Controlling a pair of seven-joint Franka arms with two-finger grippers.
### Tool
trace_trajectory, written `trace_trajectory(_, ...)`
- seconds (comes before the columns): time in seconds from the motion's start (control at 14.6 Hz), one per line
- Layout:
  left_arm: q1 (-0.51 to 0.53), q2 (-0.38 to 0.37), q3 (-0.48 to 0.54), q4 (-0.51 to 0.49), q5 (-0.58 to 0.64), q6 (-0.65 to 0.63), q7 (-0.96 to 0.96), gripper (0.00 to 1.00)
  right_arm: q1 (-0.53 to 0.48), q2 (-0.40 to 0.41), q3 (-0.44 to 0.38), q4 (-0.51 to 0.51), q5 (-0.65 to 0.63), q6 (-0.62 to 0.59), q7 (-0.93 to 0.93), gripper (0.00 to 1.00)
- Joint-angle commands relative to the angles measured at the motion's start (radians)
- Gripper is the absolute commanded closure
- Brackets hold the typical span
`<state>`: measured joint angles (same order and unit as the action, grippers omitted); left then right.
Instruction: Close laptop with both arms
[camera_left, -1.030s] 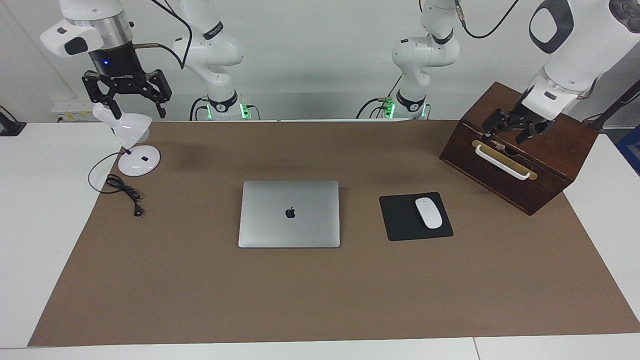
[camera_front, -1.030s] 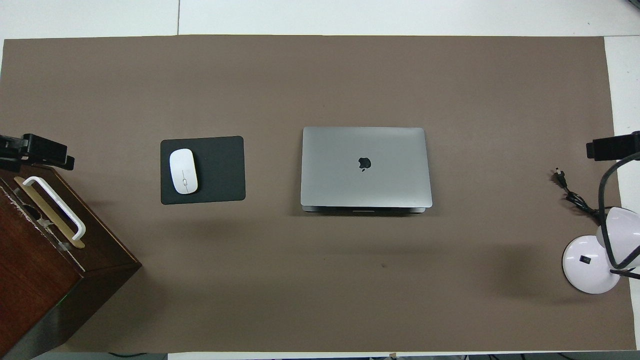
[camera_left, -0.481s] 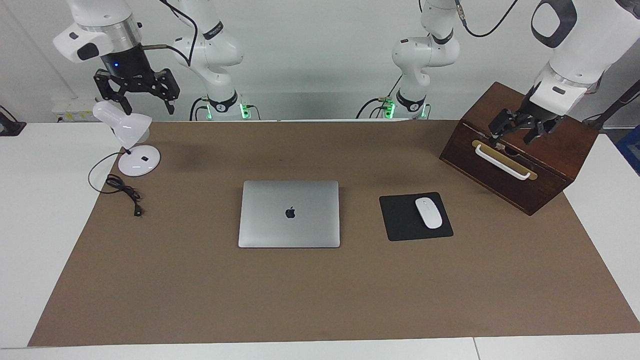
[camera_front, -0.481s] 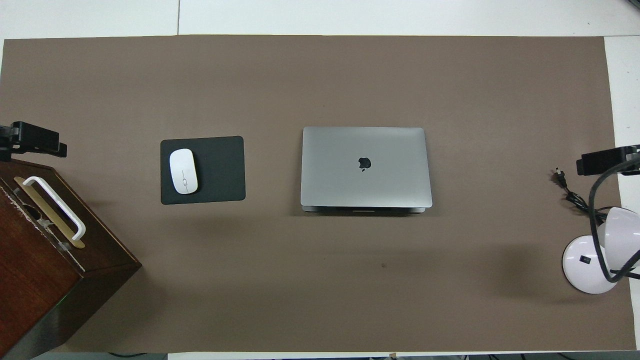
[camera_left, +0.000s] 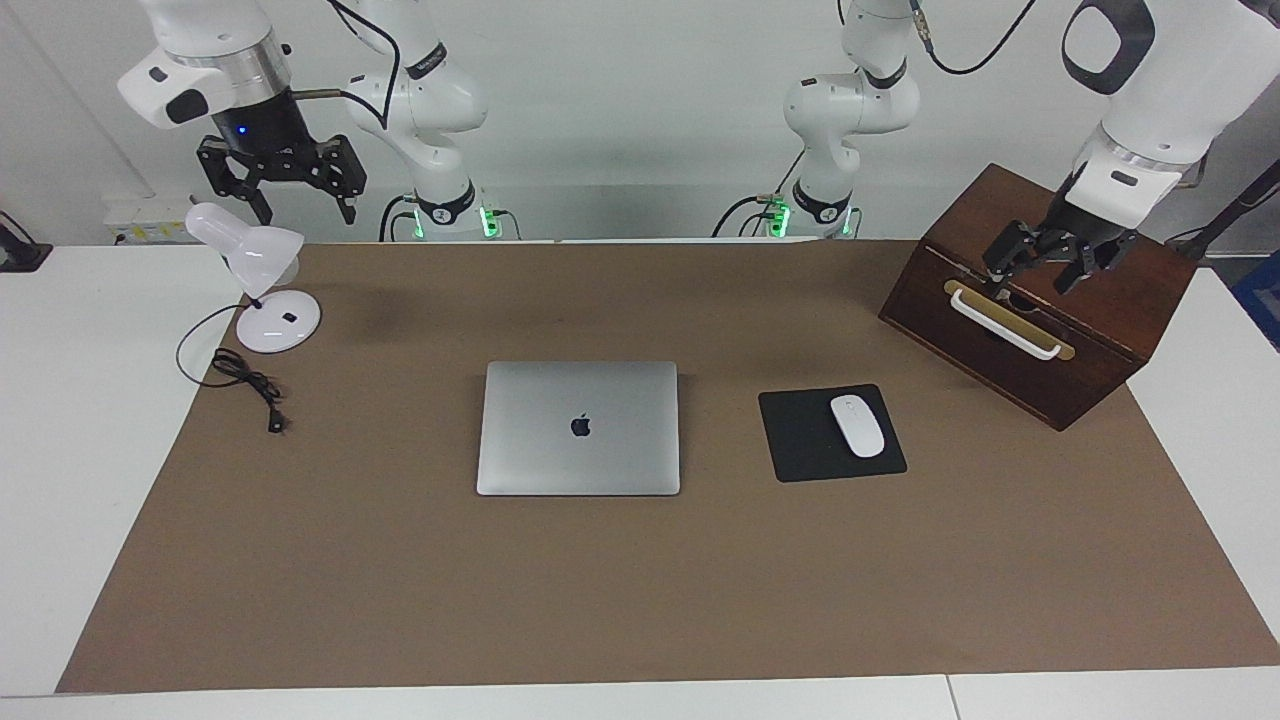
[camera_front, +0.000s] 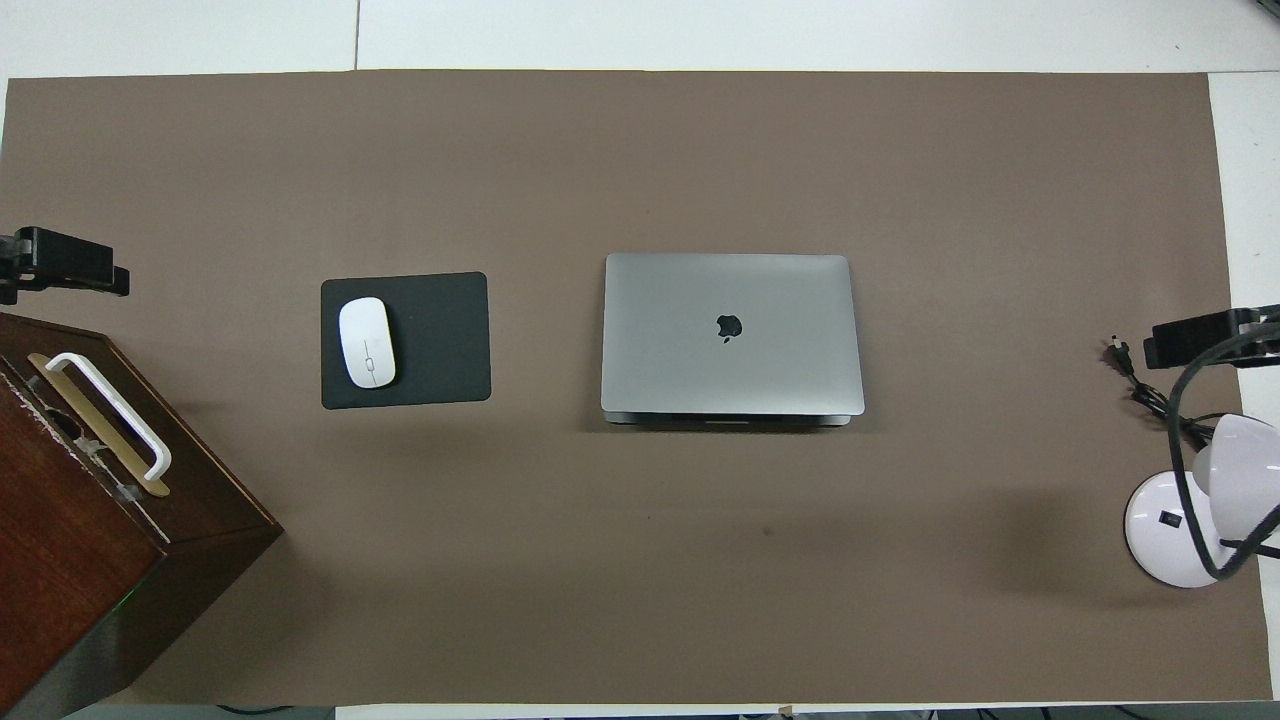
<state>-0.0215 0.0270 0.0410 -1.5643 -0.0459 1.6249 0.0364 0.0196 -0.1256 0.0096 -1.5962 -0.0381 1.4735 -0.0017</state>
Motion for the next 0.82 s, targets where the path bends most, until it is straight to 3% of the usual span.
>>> trace_trajectory(0.0, -0.014, 0.004, -0.001, 0.018, 0.021, 0.010, -0.015, 0.00, -0.007, -0.014, 0.004, -0.004, 0.017, -0.012, 0.012, 0.00)
trace_trajectory(0.76, -0.018, -0.007, -0.004, 0.012, 0.021, -0.010, -0.016, 0.00, -0.007, -0.016, 0.004, -0.007, 0.017, -0.021, 0.014, 0.00)
